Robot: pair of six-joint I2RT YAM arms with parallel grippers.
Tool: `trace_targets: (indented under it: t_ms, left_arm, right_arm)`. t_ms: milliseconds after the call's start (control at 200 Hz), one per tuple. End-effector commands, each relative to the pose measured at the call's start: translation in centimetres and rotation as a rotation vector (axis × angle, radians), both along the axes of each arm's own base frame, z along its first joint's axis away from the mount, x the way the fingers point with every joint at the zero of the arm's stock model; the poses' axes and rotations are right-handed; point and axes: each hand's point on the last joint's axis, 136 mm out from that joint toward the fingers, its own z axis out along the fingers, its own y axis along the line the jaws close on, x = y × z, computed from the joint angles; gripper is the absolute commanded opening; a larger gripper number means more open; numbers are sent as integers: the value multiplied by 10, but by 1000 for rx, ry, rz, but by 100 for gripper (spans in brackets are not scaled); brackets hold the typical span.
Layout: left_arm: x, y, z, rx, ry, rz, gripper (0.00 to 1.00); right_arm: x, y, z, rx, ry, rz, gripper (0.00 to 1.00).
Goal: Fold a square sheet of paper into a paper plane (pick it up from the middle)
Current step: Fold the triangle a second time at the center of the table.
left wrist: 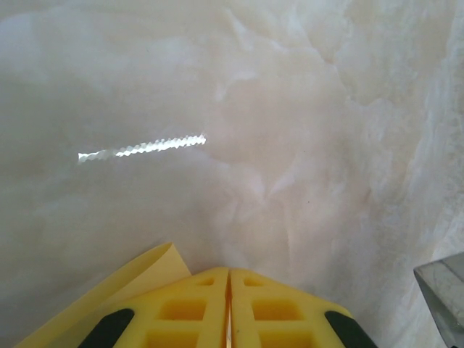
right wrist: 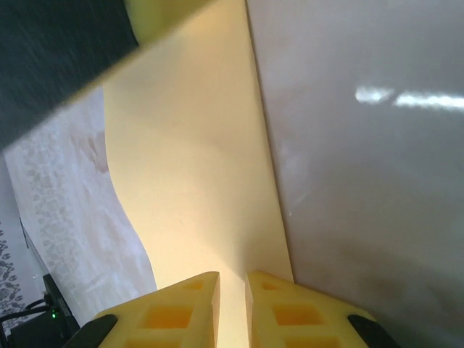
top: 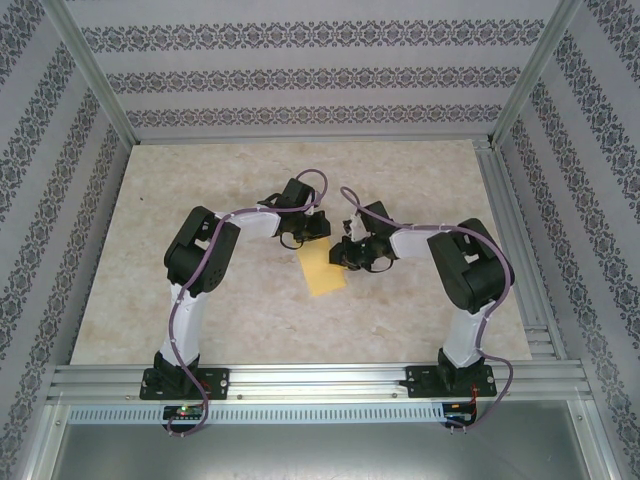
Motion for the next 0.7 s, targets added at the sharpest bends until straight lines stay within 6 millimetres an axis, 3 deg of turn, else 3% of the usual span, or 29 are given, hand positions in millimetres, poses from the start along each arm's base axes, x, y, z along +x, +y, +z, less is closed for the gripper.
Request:
trace_targets:
  t_ms: [0, 440, 550, 699]
  left_arm:
    - [-9, 21, -37, 81, 59, 16, 11]
    - [-6, 19, -34, 78, 50, -3, 11]
    - [-2, 10, -17, 35, 30, -25, 12]
    - [-1, -8, 25, -46, -25, -69, 15]
  right_arm:
    - [-35, -10, -14, -56, 113, 9, 18]
    - [-72, -37, -29, -184, 169, -45, 16]
    - [-74, -39, -35, -198, 176, -59, 15]
    - [-72, -39, -41, -237, 177, -58, 13]
